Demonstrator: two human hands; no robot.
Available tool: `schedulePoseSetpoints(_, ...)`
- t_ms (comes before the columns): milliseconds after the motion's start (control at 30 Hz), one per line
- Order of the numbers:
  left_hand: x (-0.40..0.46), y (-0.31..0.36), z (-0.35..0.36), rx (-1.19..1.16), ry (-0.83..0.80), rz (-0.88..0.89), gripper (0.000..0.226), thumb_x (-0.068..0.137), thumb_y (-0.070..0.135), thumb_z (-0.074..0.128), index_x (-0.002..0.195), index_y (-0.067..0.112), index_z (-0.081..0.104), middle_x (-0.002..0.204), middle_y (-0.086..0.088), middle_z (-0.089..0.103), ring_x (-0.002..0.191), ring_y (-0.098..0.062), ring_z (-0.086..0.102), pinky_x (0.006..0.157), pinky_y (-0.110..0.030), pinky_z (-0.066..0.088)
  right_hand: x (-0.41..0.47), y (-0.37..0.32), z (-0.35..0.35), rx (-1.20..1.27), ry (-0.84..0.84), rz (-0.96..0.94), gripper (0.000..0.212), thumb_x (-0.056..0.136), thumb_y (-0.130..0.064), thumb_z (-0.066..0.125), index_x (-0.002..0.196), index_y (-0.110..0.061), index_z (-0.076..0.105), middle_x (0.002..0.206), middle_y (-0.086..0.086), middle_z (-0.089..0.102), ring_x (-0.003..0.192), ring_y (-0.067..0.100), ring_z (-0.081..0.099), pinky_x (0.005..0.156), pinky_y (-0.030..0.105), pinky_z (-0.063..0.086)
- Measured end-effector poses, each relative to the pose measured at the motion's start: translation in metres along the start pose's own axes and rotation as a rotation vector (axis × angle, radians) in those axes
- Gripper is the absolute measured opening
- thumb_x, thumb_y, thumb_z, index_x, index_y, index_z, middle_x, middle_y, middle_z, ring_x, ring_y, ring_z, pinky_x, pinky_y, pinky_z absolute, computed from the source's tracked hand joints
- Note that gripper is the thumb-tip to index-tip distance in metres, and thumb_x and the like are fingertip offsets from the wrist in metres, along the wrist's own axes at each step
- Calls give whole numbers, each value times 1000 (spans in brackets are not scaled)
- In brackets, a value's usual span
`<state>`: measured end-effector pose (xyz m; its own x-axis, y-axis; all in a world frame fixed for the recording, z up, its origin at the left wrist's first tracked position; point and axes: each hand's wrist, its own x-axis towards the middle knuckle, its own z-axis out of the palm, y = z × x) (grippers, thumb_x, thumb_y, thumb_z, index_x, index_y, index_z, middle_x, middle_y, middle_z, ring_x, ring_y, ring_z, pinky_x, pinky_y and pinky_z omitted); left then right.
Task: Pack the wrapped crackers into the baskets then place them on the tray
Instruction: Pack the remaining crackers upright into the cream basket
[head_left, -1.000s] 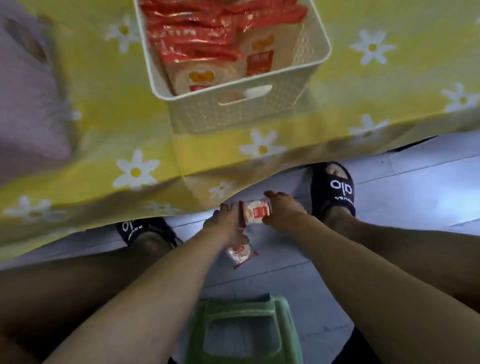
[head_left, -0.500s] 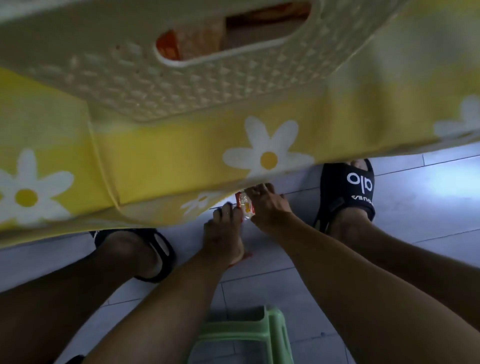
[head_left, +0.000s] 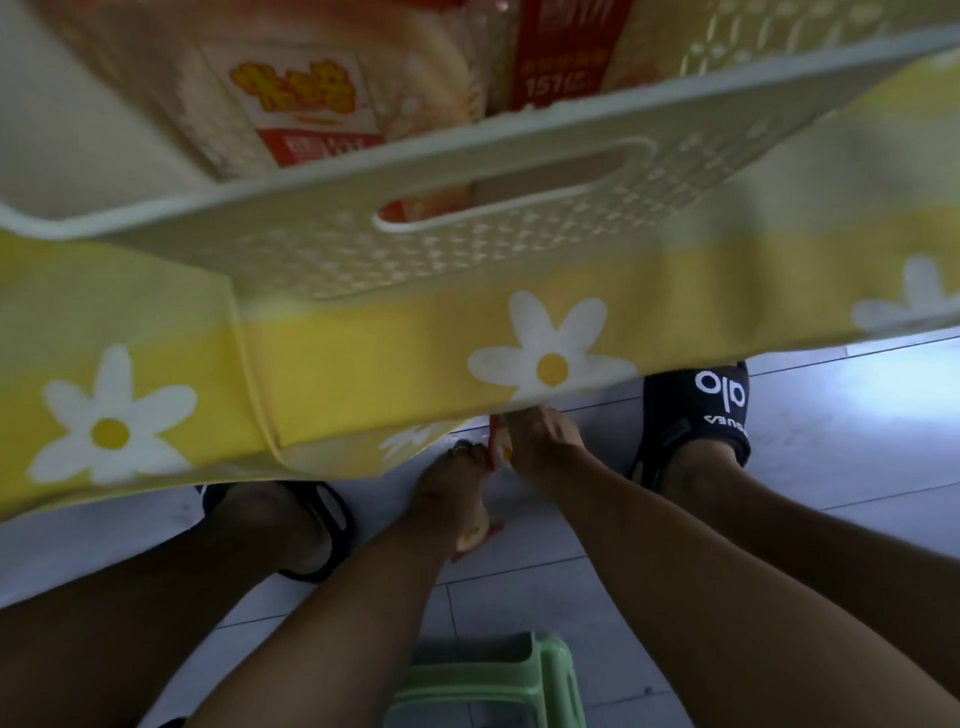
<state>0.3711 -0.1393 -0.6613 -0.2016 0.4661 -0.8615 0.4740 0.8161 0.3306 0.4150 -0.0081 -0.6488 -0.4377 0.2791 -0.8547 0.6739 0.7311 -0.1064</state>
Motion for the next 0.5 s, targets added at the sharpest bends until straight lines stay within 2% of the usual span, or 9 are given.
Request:
schedulePoseSetpoints(33, -5, 6, -8, -31, -88, -45, 54, 98, 35, 24, 118, 5, 63, 108, -13, 72, 95, -26, 71, 63, -15, 47, -6, 2, -4, 27, -47, 4, 53, 97, -21, 55, 147, -13, 40, 142, 15, 48, 127, 34, 52, 99, 42, 47)
schedulePoseSetpoints(67, -8, 4, -12, 19, 12, -92, 48, 101, 29, 23, 112, 4, 63, 97, -13, 74, 82, -20, 73, 56, -16, 45, -12, 0, -9, 66, -36, -10, 50, 97, -20, 55, 145, -11, 42, 141, 15, 50, 126, 34, 53, 97, 41, 47)
schedulePoseSetpoints(100, -5, -4, -8, 180, 126, -78, 37, 104, 21, 29, 118, 3, 57, 102, -16, 72, 84, -21, 73, 60, -22, 50, -15, 1, -12, 69, -29, -22, 47, 98, -19, 52, 143, -10, 43, 139, 15, 53, 126, 34, 54, 96, 40, 48)
schedulePoseSetpoints(133, -3, -2, -7, 311, 181, -40, 35, 103, 19, 40, 134, 4, 46, 123, -18, 63, 101, -26, 69, 73, -29, 53, -21, 1, -16, 75, -24, -12, 43, 100, -18, 50, 142, -9, 43, 138, 15, 54, 125, 33, 55, 95, 39, 48)
schedulePoseSetpoints(200, -1, -8, 2, 357, 95, 27, 64, 96, 26, 59, 150, 11, 29, 146, -14, 42, 128, -33, 51, 94, -42, 48, -28, 0, -15, 76, 0, -15, 43, 101, -17, 48, 142, -10, 42, 136, 14, 56, 123, 32, 57, 94, 37, 50)
schedulePoseSetpoints(267, -4, -9, 3, 345, 81, -10, 82, 90, 37, 70, 153, 13, 23, 152, -13, 36, 135, -33, 43, 103, -45, 44, -31, -1, -12, 142, -9, -15, 48, 100, -16, 48, 147, -10, 38, 139, 13, 54, 124, 31, 56, 94, 37, 52)
schedulePoseSetpoints(367, -9, -9, 13, 477, 122, 20, 115, 70, 51, 84, 154, 15, 15, 153, -11, 27, 136, -30, 39, 101, -42, 45, -32, 1, -8, 338, -10, 8, 39, 99, -17, 47, 137, -16, 52, 132, 9, 60, 116, 29, 61, 89, 35, 54)
schedulePoseSetpoints(433, -11, -13, 25, 488, 134, -21, 111, 72, 50, 82, 153, 15, 16, 151, -10, 26, 135, -30, 38, 100, -41, 44, -35, 3, -3, 505, -41, 36, 36, 94, -10, 54, 129, -17, 61, 125, 7, 63, 112, 29, 65, 85, 33, 56)
schedulePoseSetpoints(500, -10, -20, 38, 490, 278, 9, 98, 70, 42, 83, 148, 13, 32, 142, -11, 36, 126, -31, 47, 91, -41, 50, -34, 8, 4, 617, -88, 27, 39, 89, -4, 59, 124, -20, 66, 121, 7, 66, 107, 27, 68, 80, 30, 59)
